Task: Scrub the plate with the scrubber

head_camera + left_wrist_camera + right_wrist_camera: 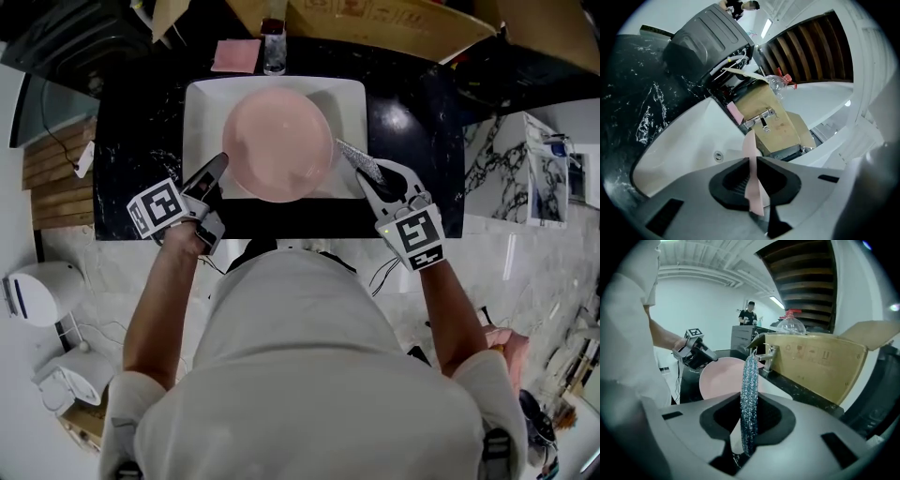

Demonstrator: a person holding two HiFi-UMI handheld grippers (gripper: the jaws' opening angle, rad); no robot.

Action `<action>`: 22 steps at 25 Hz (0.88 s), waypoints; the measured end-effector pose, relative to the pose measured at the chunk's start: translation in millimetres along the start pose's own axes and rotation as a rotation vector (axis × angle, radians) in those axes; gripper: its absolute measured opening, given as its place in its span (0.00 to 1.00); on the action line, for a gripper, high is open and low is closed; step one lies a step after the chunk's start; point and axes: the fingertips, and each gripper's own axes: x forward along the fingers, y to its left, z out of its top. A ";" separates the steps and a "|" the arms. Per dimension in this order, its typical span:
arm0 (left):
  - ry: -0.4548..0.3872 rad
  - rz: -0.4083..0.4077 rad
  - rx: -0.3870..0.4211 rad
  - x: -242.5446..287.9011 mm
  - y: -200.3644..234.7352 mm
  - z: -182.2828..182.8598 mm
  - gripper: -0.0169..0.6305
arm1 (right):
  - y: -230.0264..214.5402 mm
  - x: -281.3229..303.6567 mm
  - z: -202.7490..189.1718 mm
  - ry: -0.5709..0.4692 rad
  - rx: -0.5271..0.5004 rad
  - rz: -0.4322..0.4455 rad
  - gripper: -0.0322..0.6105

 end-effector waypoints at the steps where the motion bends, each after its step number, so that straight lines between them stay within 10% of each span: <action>1: 0.004 0.011 0.000 0.9 4.0 0.7 0.10 | -1.3 -0.8 -0.7 -0.003 0.027 -0.009 0.17; 22: 0.113 0.166 0.048 50.4 87.5 20.5 0.10 | 17.9 22.0 0.3 0.038 0.199 -0.094 0.17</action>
